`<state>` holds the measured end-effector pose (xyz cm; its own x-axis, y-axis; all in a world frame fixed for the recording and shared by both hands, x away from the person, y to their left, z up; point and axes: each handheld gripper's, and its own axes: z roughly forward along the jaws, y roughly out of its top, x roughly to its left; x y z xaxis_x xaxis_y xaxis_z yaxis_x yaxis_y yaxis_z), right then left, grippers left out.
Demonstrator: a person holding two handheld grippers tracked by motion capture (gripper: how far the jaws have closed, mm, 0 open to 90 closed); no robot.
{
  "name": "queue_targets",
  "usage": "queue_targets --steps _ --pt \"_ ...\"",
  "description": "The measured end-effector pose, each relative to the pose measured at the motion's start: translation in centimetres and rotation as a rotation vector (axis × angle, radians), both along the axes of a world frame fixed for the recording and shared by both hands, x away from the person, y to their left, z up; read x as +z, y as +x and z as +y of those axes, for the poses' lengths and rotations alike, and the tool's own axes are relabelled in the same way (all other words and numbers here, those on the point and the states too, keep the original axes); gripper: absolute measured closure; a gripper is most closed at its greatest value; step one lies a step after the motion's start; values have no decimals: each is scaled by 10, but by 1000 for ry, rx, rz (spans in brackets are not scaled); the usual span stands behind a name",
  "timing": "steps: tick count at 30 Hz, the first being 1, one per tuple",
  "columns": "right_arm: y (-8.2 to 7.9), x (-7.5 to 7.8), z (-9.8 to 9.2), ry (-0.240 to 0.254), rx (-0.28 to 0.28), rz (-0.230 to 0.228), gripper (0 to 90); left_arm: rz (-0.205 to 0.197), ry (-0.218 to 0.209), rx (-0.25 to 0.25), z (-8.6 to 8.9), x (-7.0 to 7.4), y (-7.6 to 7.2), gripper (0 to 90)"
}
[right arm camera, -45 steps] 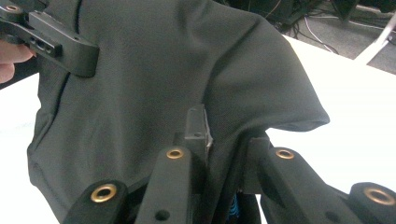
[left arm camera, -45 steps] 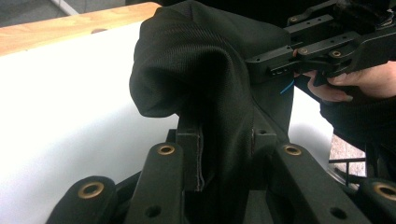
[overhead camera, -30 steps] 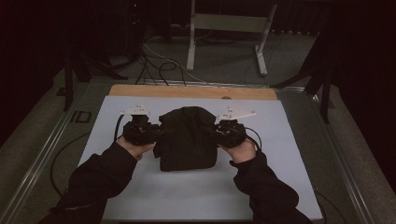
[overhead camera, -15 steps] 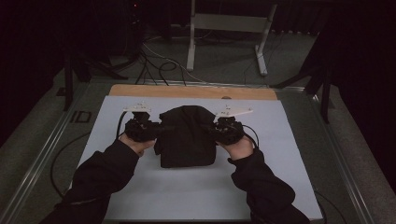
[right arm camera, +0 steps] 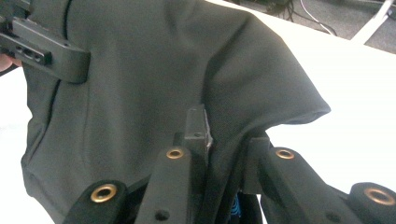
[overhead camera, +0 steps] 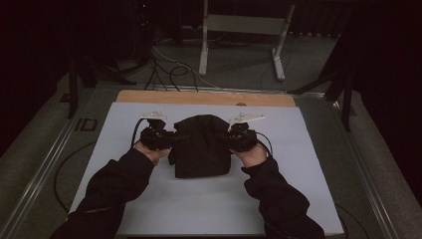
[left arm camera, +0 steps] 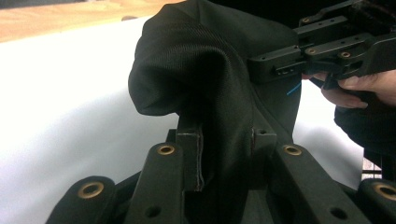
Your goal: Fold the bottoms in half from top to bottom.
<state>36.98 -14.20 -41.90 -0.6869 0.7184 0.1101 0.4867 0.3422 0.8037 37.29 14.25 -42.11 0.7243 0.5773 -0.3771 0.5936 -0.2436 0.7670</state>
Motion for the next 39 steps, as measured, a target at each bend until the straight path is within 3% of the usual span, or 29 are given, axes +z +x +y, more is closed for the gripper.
queue_targets --steps 15,21,33,39 --pt "16 -28 2 -23 -32 52 782 53 19 20 -1 -26 17 735" --pt "25 -40 5 -53 -45 87 781 89 55 30 -4 -41 30 734" --pt "39 -51 9 -82 -69 95 780 127 65 72 -2 -58 48 732" --pt "49 -55 9 -102 -86 89 780 123 68 83 -5 -64 58 727"
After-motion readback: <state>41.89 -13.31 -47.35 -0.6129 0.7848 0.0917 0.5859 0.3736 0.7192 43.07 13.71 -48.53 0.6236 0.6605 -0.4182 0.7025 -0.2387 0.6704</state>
